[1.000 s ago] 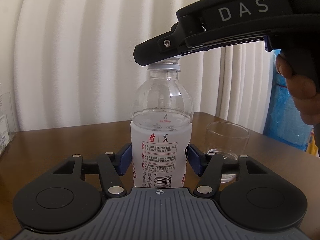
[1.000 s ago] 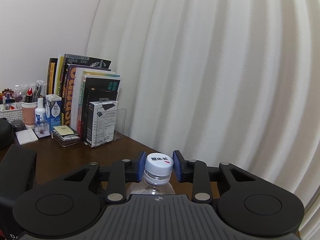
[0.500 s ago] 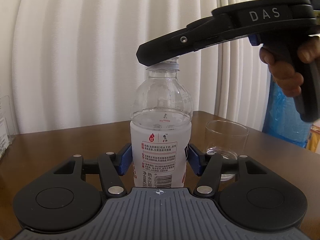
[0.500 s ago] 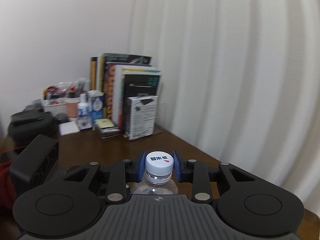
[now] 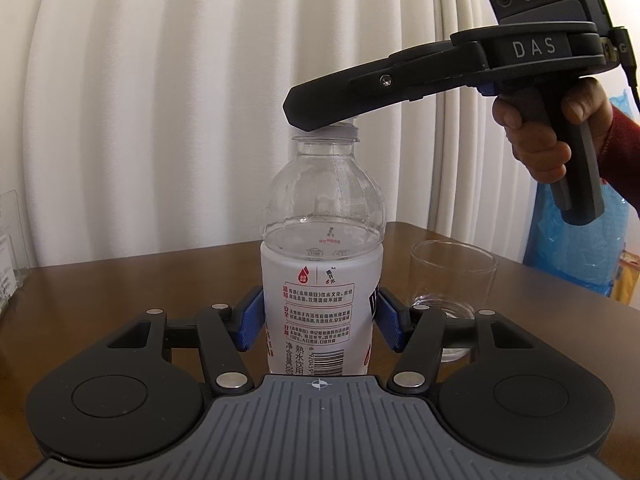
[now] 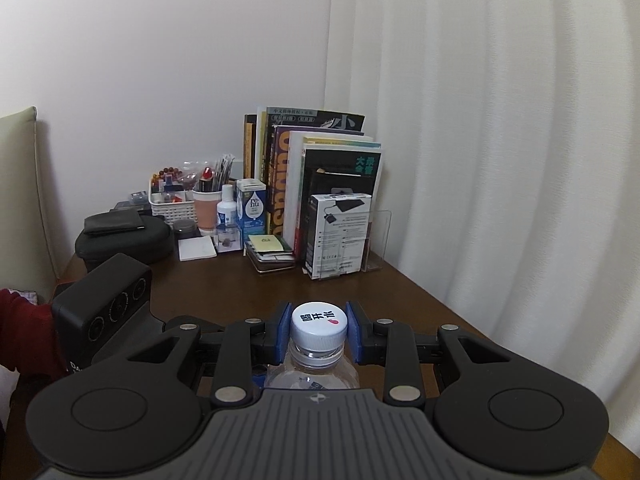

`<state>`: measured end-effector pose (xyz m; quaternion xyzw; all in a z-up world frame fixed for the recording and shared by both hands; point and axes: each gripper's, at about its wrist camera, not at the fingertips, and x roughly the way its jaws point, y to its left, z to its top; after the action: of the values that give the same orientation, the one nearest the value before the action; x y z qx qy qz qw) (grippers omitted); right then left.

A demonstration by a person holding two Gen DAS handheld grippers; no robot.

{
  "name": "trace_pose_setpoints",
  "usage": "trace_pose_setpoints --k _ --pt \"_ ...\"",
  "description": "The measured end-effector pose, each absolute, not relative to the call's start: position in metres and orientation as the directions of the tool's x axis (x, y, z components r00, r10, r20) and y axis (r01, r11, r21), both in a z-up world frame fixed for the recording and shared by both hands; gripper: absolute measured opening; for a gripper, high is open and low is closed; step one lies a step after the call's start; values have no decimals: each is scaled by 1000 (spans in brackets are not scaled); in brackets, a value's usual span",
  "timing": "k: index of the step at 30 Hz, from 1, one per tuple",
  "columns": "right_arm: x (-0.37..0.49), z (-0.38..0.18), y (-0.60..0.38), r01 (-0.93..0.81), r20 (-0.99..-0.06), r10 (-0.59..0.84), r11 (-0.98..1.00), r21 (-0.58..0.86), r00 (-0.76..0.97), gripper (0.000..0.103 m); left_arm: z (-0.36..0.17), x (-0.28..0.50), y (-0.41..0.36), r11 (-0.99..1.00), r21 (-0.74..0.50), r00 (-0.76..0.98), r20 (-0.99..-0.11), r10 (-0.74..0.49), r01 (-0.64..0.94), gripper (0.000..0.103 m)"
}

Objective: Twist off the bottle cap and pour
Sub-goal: 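Twist the white cap on the bottle neck with the right tool, then open the right tool and regrip the white cap again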

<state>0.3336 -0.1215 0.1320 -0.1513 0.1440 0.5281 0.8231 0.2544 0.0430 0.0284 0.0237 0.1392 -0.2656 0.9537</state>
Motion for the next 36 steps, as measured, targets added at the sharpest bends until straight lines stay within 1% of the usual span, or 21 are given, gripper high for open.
trace_pose_setpoints --k 3,5,6,8,10,12,14,15,16,17,21,23,26,28,32,34,36 --pt "329 131 -121 -903 -392 816 412 -120 424 33 28 254 42 857 -28 820 -278 -500 514 58" --pt "328 131 -119 -895 -394 807 426 -129 441 37 28 255 42 857 -27 820 -278 -500 514 58" --pt "327 130 -118 -890 -394 800 436 -136 452 43 28 255 43 857 -28 820 -279 -501 514 58" --pt "320 128 -117 -871 -382 785 467 -152 488 47 28 256 43 857 -30 819 -279 -501 514 58" --pt "313 127 -115 -844 -366 762 508 -172 534 57 28 255 42 857 -31 819 -279 -502 515 58" --pt "305 126 -111 -803 -347 727 566 -189 593 61 28 255 42 857 -30 819 -279 -502 515 58" --pt "294 126 -110 -742 -302 683 650 -165 665 67 28 255 42 857 -30 819 -279 -502 515 58" --pt "290 126 -110 -719 -278 669 680 -146 689 72 29 255 42 856 -30 818 -279 -502 515 58" --pt "283 125 -109 -688 -243 651 716 -119 719 74 29 255 42 856 -30 818 -279 -502 515 58" --pt "281 124 -109 -674 -230 642 730 -111 732 74 29 255 42 857 -29 819 -279 -502 515 58" --pt "267 114 -92 -540 -197 512 832 -129 836 74 29 255 40 857 -27 819 -279 -501 514 58" --pt "266 111 -87 -514 -199 485 847 -136 852 74 29 255 40 857 -28 819 -279 -501 514 58" --pt "268 105 -79 -471 -204 444 875 -112 873 71 30 255 40 857 -32 818 -280 -502 515 58" --pt "268 102 -74 -445 -190 421 889 -110 887 59 30 255 40 856 -33 818 -281 -503 515 58" --pt "269 99 -67 -420 -202 393 900 -115 897 55 31 256 41 856 -37 816 -282 -504 516 59" --pt "269 97 -66 -411 -204 384 906 -106 900 47 31 256 41 856 -37 816 -282 -505 516 59" --pt "268 97 -65 -406 -203 380 907 -109 902 42 31 256 41 856 -38 816 -282 -505 516 59"
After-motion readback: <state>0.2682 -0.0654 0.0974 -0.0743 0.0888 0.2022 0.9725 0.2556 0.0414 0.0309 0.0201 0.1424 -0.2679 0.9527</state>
